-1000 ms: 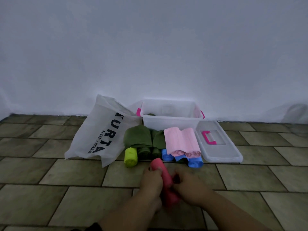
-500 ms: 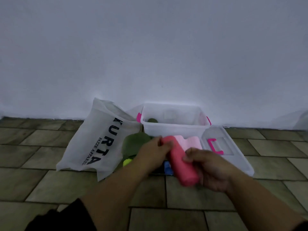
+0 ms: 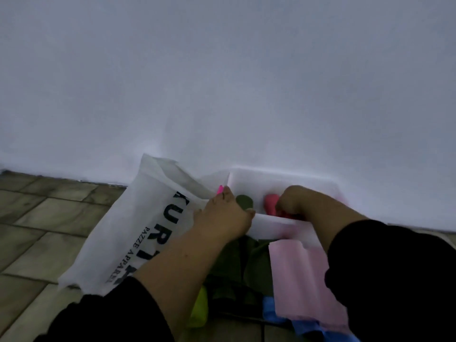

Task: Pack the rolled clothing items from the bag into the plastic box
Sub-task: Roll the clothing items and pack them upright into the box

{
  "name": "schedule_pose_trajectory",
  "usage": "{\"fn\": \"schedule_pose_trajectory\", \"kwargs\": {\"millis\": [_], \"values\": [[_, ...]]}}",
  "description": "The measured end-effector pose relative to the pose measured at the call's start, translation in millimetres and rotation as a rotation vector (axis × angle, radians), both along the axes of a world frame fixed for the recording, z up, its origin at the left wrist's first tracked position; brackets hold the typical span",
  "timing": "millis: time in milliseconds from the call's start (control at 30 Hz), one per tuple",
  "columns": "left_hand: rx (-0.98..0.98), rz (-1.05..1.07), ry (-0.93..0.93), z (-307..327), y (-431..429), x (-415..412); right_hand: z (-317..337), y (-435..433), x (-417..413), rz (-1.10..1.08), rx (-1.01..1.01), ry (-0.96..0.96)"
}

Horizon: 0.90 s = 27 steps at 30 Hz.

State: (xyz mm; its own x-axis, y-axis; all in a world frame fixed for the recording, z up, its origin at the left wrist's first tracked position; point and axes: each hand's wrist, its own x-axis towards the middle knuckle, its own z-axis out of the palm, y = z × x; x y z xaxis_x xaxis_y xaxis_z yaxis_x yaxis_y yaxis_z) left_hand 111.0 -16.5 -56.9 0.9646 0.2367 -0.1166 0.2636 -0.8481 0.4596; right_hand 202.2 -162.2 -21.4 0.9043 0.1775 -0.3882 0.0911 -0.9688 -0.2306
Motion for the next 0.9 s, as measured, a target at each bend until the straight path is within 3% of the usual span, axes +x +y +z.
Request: {"fn": "schedule_pose_trajectory", "kwargs": {"millis": [133,267,433,600,667,767,833,900], "values": [[0.049,-0.012,0.006,0.3,2.1,-1.0,-18.0,22.1,13.9,0.152,-0.011,0.155],[0.062,-0.011,0.007,2.1,1.4,-1.6,-28.7,22.6,32.1,0.143,0.015,0.225],[0.066,-0.005,0.031,1.6,0.9,0.9,-34.7,21.4,37.4,0.238,-0.129,0.181],[0.057,0.022,0.067,1.2,1.7,3.3,-18.7,16.9,29.4,0.356,-0.219,0.293],[0.058,0.035,0.066,3.6,1.7,1.3,0.8,5.9,16.9,0.299,-0.013,0.168],[0.062,0.028,-0.042,11.4,-3.9,-12.2,30.3,-35.8,-18.7,0.019,0.495,-0.247],[0.093,0.003,-0.201,11.3,-7.2,-41.4,34.3,-71.2,-51.3,-0.052,0.499,-0.355],[0.066,-0.072,-0.332,1.2,-15.8,-86.2,20.4,-101.4,-83.4,-0.069,0.313,-0.245]]}}
